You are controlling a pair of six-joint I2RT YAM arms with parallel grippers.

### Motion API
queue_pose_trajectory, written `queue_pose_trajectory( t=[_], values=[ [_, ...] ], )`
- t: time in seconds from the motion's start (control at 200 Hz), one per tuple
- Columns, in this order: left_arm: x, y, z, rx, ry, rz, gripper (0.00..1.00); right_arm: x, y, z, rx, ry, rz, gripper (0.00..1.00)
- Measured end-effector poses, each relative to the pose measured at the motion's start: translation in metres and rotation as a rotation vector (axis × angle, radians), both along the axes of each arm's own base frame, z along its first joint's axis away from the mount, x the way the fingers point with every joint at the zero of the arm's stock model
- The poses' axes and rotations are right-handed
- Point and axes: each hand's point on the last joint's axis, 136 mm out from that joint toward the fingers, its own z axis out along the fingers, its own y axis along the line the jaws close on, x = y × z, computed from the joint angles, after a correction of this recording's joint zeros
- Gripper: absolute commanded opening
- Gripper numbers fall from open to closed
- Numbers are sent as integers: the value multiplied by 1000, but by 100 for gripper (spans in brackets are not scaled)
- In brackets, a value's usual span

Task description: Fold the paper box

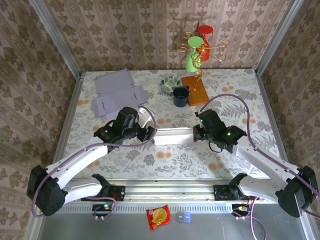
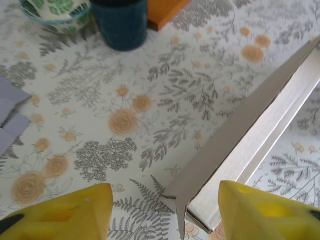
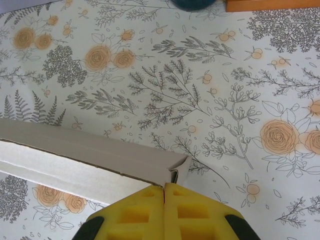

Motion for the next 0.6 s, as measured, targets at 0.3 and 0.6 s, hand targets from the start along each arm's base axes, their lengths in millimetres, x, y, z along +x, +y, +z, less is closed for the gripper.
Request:
queue_pose_trajectory(
  t=[0.3,0.6],
  values=[
    [12,25,7,5,226,123,38,-1,2,-1,8,6,-22,0],
    [-21,13,-24,99,436,28,40,1,3,-2,12,7,-36,0]
  ],
)
